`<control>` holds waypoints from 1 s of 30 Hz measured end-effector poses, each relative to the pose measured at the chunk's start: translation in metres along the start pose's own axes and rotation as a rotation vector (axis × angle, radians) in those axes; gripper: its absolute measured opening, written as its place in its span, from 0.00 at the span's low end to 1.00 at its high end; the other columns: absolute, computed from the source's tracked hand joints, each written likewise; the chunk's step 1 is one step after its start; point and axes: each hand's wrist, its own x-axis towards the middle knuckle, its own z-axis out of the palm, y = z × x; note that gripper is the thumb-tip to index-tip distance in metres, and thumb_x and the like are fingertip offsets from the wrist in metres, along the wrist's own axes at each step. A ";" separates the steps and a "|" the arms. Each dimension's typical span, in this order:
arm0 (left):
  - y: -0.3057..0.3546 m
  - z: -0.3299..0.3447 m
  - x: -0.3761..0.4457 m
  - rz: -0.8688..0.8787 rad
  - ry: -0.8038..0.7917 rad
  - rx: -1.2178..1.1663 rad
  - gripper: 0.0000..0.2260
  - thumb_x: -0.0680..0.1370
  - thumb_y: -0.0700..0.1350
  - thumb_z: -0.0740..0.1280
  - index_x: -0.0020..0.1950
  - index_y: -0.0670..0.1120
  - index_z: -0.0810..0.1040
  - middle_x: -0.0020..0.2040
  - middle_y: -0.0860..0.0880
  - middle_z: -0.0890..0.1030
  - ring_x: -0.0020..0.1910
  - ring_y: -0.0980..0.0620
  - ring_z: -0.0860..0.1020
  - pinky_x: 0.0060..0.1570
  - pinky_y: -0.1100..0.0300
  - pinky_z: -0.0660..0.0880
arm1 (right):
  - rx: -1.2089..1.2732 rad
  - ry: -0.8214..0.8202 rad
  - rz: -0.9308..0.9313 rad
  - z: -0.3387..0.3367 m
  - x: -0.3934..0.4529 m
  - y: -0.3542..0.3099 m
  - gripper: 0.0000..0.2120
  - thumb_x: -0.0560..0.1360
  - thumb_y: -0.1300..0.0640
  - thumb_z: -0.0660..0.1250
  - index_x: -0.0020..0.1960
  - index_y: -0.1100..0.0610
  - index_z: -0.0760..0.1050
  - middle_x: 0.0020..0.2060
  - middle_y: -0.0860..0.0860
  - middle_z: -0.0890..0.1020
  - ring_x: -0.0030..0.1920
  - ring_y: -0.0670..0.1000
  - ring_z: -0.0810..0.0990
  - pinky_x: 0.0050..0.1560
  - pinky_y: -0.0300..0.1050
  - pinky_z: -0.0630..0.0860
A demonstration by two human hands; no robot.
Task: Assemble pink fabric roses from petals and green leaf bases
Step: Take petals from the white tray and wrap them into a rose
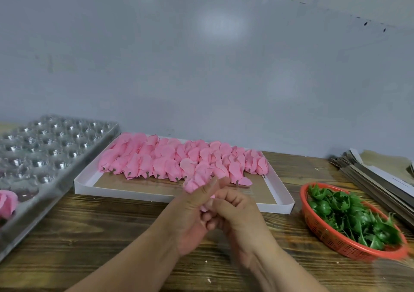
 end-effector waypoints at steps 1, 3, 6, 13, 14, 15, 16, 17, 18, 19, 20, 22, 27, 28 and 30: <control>0.001 -0.001 0.000 0.011 -0.006 0.022 0.18 0.63 0.51 0.73 0.48 0.42 0.86 0.38 0.44 0.74 0.33 0.52 0.69 0.27 0.61 0.67 | 0.004 -0.019 0.001 -0.001 0.000 -0.001 0.06 0.58 0.65 0.76 0.32 0.58 0.80 0.27 0.54 0.79 0.26 0.46 0.74 0.27 0.35 0.70; 0.002 -0.002 0.002 0.039 -0.024 0.040 0.19 0.62 0.51 0.75 0.47 0.41 0.86 0.43 0.41 0.80 0.38 0.48 0.77 0.35 0.57 0.75 | -0.101 0.016 -0.106 -0.001 -0.001 0.001 0.06 0.61 0.65 0.73 0.36 0.58 0.80 0.28 0.51 0.79 0.29 0.45 0.74 0.30 0.35 0.71; 0.002 -0.001 0.003 0.055 -0.014 -0.002 0.19 0.59 0.49 0.76 0.46 0.39 0.85 0.46 0.40 0.83 0.45 0.46 0.82 0.42 0.55 0.82 | -0.334 0.118 -0.278 0.002 -0.002 0.006 0.06 0.63 0.62 0.70 0.39 0.61 0.78 0.27 0.47 0.72 0.30 0.45 0.69 0.33 0.41 0.68; 0.004 -0.003 -0.003 0.067 -0.084 0.152 0.22 0.63 0.53 0.78 0.51 0.41 0.84 0.41 0.40 0.78 0.34 0.49 0.75 0.32 0.58 0.71 | -0.101 -0.011 -0.097 0.000 -0.002 0.000 0.04 0.63 0.59 0.71 0.32 0.59 0.79 0.25 0.55 0.75 0.26 0.48 0.71 0.28 0.37 0.70; 0.005 -0.004 -0.003 0.066 -0.106 0.168 0.24 0.63 0.55 0.78 0.52 0.41 0.84 0.37 0.43 0.75 0.29 0.52 0.71 0.27 0.60 0.68 | -0.063 -0.055 -0.059 -0.001 -0.001 -0.001 0.05 0.62 0.56 0.71 0.32 0.58 0.79 0.25 0.55 0.76 0.25 0.47 0.71 0.27 0.36 0.68; 0.006 -0.005 -0.003 0.064 -0.127 0.176 0.27 0.60 0.56 0.80 0.52 0.40 0.84 0.32 0.45 0.73 0.25 0.54 0.69 0.24 0.61 0.68 | -0.024 -0.089 -0.022 -0.002 -0.001 -0.002 0.07 0.61 0.54 0.72 0.31 0.58 0.79 0.25 0.55 0.76 0.24 0.47 0.71 0.26 0.36 0.68; 0.006 -0.006 -0.002 0.059 -0.145 0.181 0.31 0.57 0.57 0.82 0.53 0.41 0.84 0.29 0.46 0.70 0.23 0.54 0.68 0.23 0.62 0.69 | 0.015 -0.111 0.016 -0.004 0.000 -0.003 0.08 0.60 0.53 0.72 0.31 0.58 0.78 0.25 0.55 0.76 0.23 0.47 0.70 0.26 0.37 0.68; 0.006 -0.007 -0.002 0.054 -0.161 0.186 0.32 0.56 0.57 0.82 0.54 0.41 0.84 0.26 0.47 0.67 0.21 0.54 0.68 0.23 0.62 0.69 | 0.054 -0.125 0.049 -0.005 0.000 -0.003 0.10 0.60 0.52 0.72 0.31 0.58 0.78 0.25 0.54 0.77 0.23 0.47 0.70 0.26 0.38 0.67; 0.007 -0.008 -0.002 0.052 -0.169 0.189 0.32 0.56 0.57 0.82 0.54 0.41 0.84 0.24 0.49 0.65 0.20 0.54 0.68 0.23 0.61 0.69 | 0.085 -0.129 0.075 -0.005 0.000 -0.003 0.10 0.61 0.52 0.72 0.32 0.59 0.78 0.26 0.54 0.77 0.23 0.47 0.71 0.27 0.39 0.68; 0.006 -0.008 -0.001 0.052 -0.166 0.190 0.31 0.57 0.57 0.82 0.54 0.42 0.84 0.23 0.50 0.64 0.20 0.54 0.67 0.23 0.62 0.69 | 0.102 -0.126 0.086 -0.005 0.000 -0.003 0.10 0.62 0.53 0.72 0.32 0.59 0.78 0.27 0.54 0.77 0.24 0.47 0.71 0.26 0.39 0.68; 0.007 -0.007 -0.001 0.054 -0.150 0.189 0.28 0.60 0.57 0.80 0.53 0.42 0.84 0.24 0.49 0.65 0.21 0.54 0.67 0.22 0.62 0.68 | 0.099 -0.113 0.074 -0.004 0.000 -0.002 0.08 0.63 0.54 0.71 0.33 0.59 0.78 0.27 0.54 0.77 0.25 0.48 0.72 0.26 0.38 0.69; 0.006 -0.007 0.001 0.062 -0.096 0.170 0.21 0.64 0.55 0.77 0.50 0.42 0.85 0.31 0.45 0.74 0.26 0.52 0.72 0.25 0.61 0.68 | 0.003 -0.046 -0.023 0.000 -0.001 0.002 0.04 0.65 0.58 0.69 0.35 0.58 0.80 0.28 0.55 0.77 0.28 0.49 0.73 0.28 0.39 0.71; 0.001 -0.001 0.003 0.088 -0.025 0.043 0.18 0.63 0.50 0.74 0.46 0.39 0.85 0.45 0.41 0.83 0.42 0.47 0.83 0.40 0.56 0.81 | -0.328 0.179 -0.268 0.004 -0.003 0.011 0.08 0.63 0.60 0.69 0.38 0.65 0.76 0.27 0.52 0.69 0.31 0.49 0.65 0.34 0.47 0.65; -0.001 0.000 0.002 0.092 -0.027 0.024 0.17 0.63 0.49 0.74 0.46 0.39 0.84 0.45 0.42 0.84 0.42 0.48 0.83 0.38 0.58 0.80 | -0.372 0.206 -0.293 0.003 -0.004 0.011 0.11 0.63 0.59 0.69 0.38 0.67 0.75 0.27 0.53 0.68 0.31 0.50 0.65 0.33 0.47 0.64; -0.001 0.001 0.001 0.095 -0.032 0.034 0.17 0.63 0.50 0.74 0.46 0.40 0.84 0.45 0.43 0.84 0.42 0.49 0.83 0.39 0.59 0.80 | -0.394 0.216 -0.315 0.002 -0.004 0.011 0.11 0.64 0.57 0.68 0.36 0.66 0.75 0.26 0.54 0.68 0.30 0.50 0.65 0.32 0.45 0.64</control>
